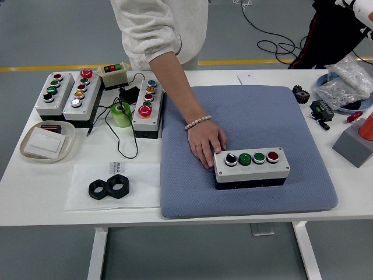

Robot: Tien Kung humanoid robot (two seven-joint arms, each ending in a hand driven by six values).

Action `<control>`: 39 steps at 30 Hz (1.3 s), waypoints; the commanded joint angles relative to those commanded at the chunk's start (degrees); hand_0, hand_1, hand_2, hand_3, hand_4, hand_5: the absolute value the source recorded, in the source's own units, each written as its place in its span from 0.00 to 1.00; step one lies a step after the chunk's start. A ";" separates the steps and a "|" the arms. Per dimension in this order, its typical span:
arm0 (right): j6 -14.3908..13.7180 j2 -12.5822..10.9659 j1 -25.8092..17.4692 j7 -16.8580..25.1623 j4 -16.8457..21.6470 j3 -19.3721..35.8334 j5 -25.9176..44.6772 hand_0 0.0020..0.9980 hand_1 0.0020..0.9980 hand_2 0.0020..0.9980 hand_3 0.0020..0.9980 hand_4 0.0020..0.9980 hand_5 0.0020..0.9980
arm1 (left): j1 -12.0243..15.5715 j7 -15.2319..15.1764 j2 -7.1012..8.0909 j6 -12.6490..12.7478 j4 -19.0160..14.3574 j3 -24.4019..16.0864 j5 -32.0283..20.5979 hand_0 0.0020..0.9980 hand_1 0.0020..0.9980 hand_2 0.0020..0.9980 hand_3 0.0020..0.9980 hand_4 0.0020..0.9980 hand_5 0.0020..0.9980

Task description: Pick up the button,place it on the desk,press the button,press the button

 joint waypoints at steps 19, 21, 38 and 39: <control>8.68 -1.57 -1.89 4.32 2.94 -5.00 0.00 0.32 0.17 0.18 0.76 0.30 0.00 | -0.43 -0.38 0.21 0.15 0.00 1.31 -1.62 0.74 0.92 0.99 0.94 0.61 1.00; 10.02 -1.77 -1.80 5.22 3.39 -5.34 0.00 0.32 0.17 0.18 0.76 0.30 0.00 | -0.45 -0.41 0.23 0.16 0.00 1.41 -1.75 0.74 0.92 0.99 0.94 0.61 1.00; 21.90 -0.80 -0.86 14.46 0.18 -6.12 6.26 0.31 0.17 0.18 0.78 0.30 0.00 | -1.00 -0.49 0.28 0.24 0.00 1.53 -1.90 0.74 0.91 0.99 0.94 0.61 1.00; 21.99 -0.74 -0.87 14.54 0.08 -6.21 6.66 0.31 0.17 0.18 0.78 0.30 0.00 | -1.02 -0.50 0.29 0.24 0.00 1.53 -1.89 0.74 0.91 0.99 0.94 0.61 1.00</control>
